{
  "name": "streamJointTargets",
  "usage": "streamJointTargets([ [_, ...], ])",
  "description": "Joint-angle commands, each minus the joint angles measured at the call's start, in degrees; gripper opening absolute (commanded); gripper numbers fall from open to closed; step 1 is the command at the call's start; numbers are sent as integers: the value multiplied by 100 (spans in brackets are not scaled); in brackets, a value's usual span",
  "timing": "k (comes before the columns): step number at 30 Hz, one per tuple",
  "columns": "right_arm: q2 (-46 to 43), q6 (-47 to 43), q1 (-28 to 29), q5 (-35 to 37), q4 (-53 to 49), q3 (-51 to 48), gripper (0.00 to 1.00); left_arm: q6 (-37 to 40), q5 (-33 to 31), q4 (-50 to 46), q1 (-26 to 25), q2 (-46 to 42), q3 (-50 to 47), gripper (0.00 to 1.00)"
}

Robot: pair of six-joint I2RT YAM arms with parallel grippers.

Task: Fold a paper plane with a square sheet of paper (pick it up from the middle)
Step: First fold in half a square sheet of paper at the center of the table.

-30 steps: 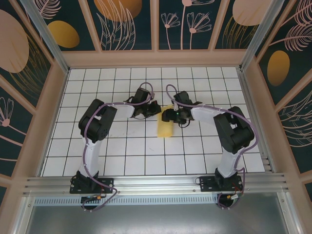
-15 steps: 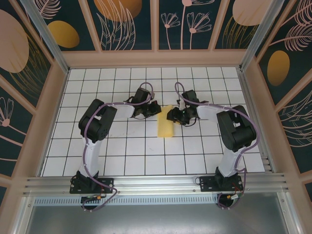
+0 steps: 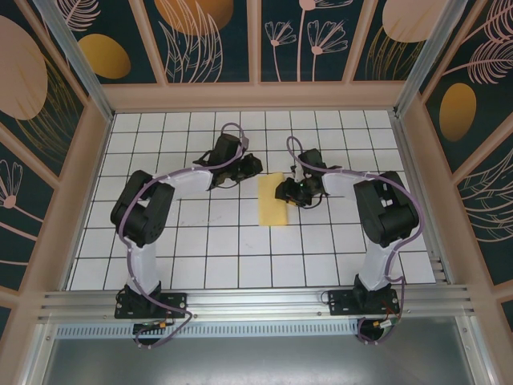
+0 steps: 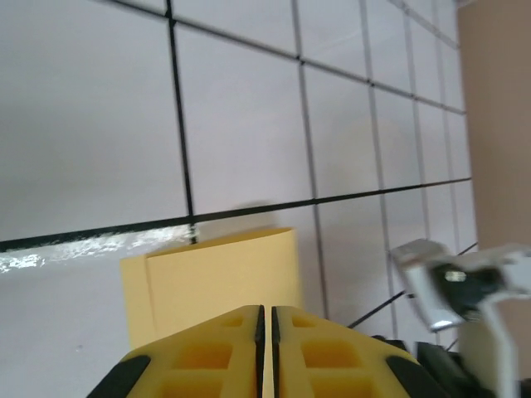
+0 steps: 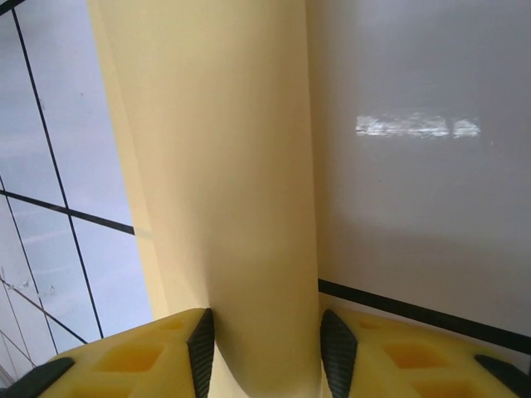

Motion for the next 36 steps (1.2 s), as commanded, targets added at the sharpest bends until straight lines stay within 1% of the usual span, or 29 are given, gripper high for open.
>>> streamJointTargets([
  [1,555,-57,169,973,-398,-94,47,-146,-223,167,5,-179,-341,15],
  [6,741,87,335,1401,-512,-25,47,-300,-173,452,7,-224,-681,14],
  [12,957,141,418,1602,-589,39,48,-323,-23,662,5,-154,-825,11],
  [20,1254,143,497,1650,-558,61,51,-324,58,712,5,-13,-819,9],
  [25,1375,-6,541,1667,-516,45,53,-292,23,666,6,41,-801,8],
  [36,1572,-221,603,1684,-510,70,54,-248,33,634,9,148,-757,6],
])
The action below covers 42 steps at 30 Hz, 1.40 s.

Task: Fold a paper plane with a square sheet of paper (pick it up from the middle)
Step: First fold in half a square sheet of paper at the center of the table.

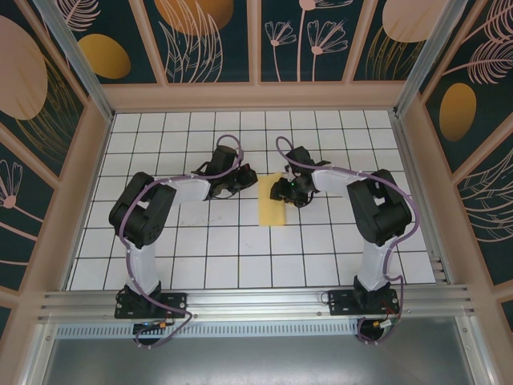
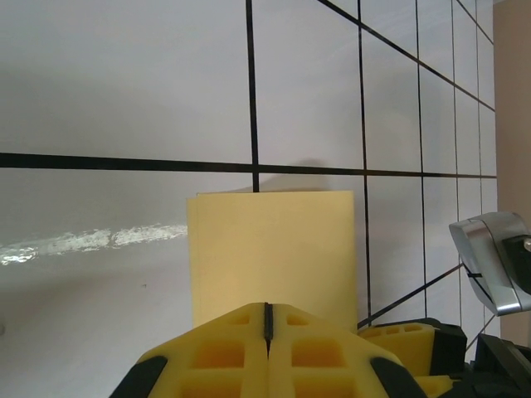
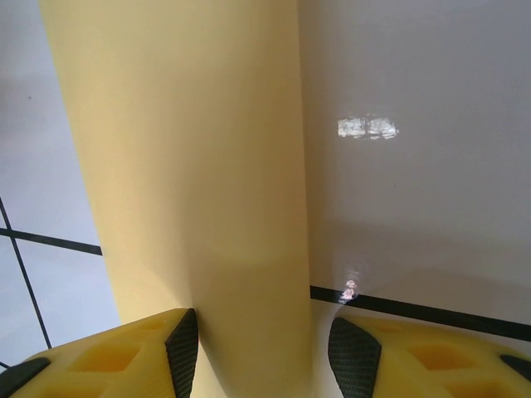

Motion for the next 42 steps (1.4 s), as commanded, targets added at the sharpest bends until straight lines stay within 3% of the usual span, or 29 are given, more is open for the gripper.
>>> streamJointTargets([
  [1,1273,-350,152,699,236,-484,54,40,56,64,5,124,32,5],
  [15,1417,-535,170,765,164,-387,53,110,-77,-112,6,168,85,4],
  [20,1464,-433,155,755,186,-381,53,-46,-725,-176,7,-72,-102,2],
  [30,1494,-437,126,710,235,-448,53,-188,-1342,-282,20,-333,-302,2],
  [42,1591,-376,126,721,234,-420,55,-96,-626,103,11,-177,-267,3],
])
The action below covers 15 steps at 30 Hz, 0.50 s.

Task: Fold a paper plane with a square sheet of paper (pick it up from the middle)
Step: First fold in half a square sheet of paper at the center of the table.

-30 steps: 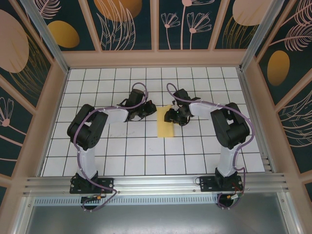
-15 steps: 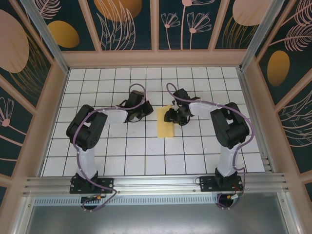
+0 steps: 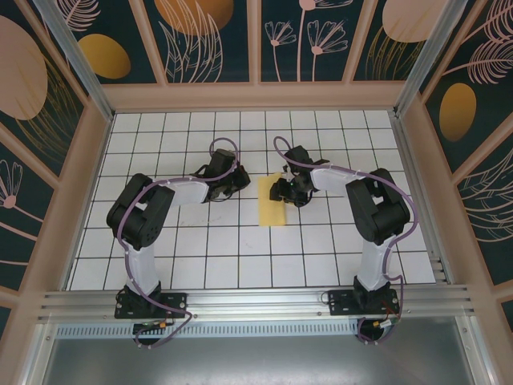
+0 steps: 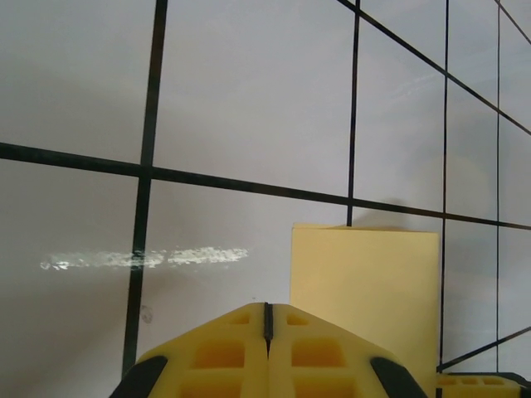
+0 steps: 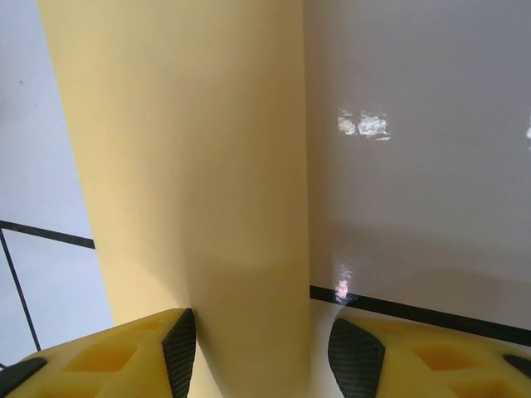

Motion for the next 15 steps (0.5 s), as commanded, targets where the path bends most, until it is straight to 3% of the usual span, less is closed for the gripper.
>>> streamJointTargets([
  [1,1505,-135,100,691,429,-560,55,14,416,311,-5,-28,-26,3],
  [15,1646,8,88,765,384,-513,55,26,1172,653,-25,247,48,3],
])
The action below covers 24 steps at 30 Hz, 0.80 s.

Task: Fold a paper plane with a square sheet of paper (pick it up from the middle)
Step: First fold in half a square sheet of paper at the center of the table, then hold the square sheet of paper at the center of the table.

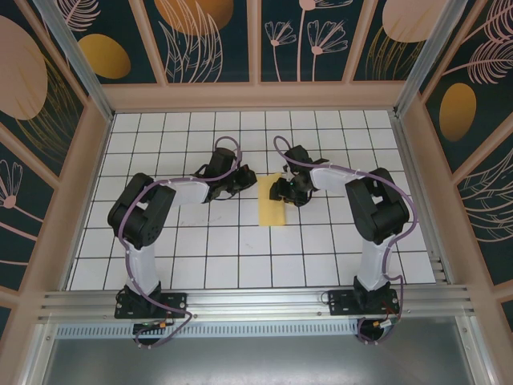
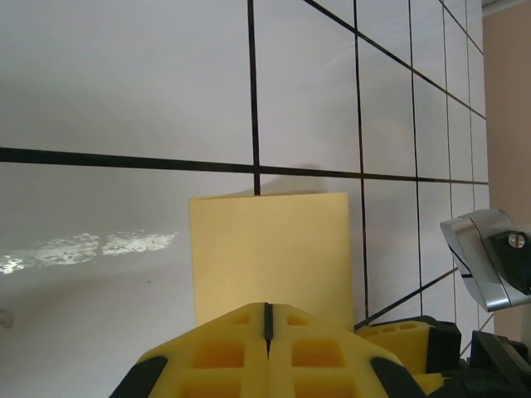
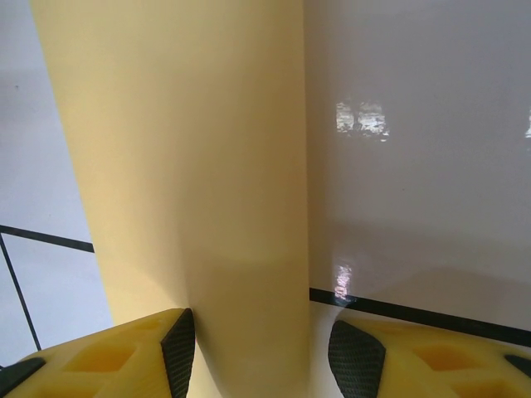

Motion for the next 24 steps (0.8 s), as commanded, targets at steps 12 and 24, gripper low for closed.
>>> streamJointTargets([
  [12,1662,4,78,730,472,-603,56,95,336,54,-116,321,197,2],
  [24,1679,0,78,746,490,-651,56,192,394,-256,-241,641,496,0],
])
